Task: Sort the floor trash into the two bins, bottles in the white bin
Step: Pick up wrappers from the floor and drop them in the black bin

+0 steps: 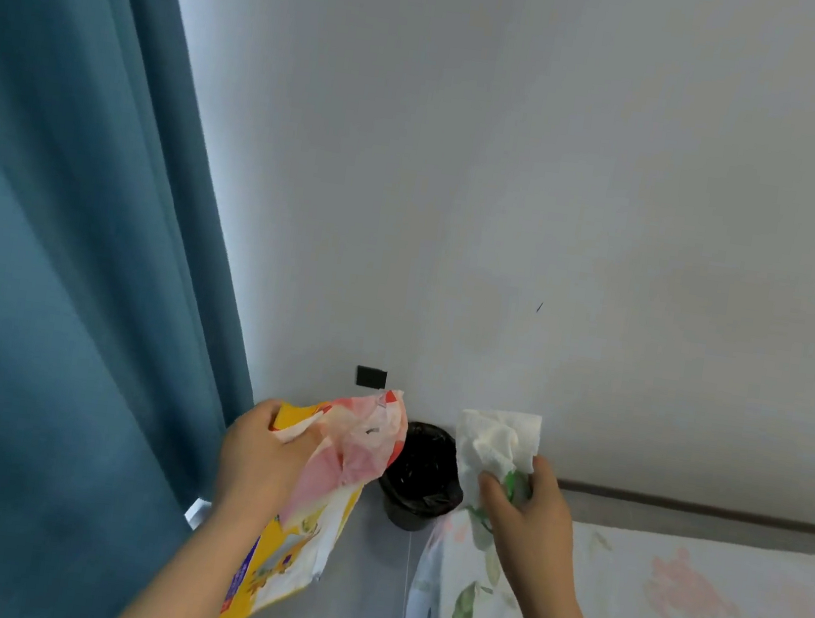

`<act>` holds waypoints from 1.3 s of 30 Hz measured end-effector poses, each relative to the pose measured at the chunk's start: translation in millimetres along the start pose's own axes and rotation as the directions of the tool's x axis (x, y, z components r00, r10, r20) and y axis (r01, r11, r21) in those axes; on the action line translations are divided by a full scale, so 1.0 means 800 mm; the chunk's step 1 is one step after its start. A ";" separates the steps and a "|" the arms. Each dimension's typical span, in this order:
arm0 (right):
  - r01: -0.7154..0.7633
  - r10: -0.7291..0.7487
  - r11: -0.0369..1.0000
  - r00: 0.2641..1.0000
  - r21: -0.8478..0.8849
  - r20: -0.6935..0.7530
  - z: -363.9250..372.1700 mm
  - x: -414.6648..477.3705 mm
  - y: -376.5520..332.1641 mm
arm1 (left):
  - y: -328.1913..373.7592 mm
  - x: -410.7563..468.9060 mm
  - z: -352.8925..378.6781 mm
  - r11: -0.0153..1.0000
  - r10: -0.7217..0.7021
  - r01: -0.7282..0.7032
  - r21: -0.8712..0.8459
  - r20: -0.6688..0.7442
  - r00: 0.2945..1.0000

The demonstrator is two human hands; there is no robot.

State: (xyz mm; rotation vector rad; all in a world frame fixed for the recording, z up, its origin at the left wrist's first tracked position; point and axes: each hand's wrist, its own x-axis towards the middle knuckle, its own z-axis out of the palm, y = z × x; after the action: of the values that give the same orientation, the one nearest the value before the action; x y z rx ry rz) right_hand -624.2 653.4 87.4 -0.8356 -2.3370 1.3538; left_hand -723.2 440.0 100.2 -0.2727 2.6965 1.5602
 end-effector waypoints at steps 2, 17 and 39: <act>-0.014 0.015 1.000 1.000 -0.005 0.021 0.003 0.037 0.006 | 0.015 0.028 0.023 1.000 0.006 -0.007 0.013 0.011 1.000; -0.219 0.220 0.975 0.972 -0.021 0.084 0.047 0.232 0.056 | 0.058 0.198 0.168 0.999 -0.030 0.025 0.041 0.135 0.990; -0.582 0.592 0.799 0.805 -0.149 0.028 0.170 0.370 0.206 | -0.050 0.382 0.415 0.908 -0.370 0.241 0.342 0.387 0.845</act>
State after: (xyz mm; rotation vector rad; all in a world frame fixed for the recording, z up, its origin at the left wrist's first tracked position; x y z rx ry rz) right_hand -873.6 809.0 -129.2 -1.6934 -2.3346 1.4683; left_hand -1042.5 662.9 -131.5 -0.2840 2.3255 0.9856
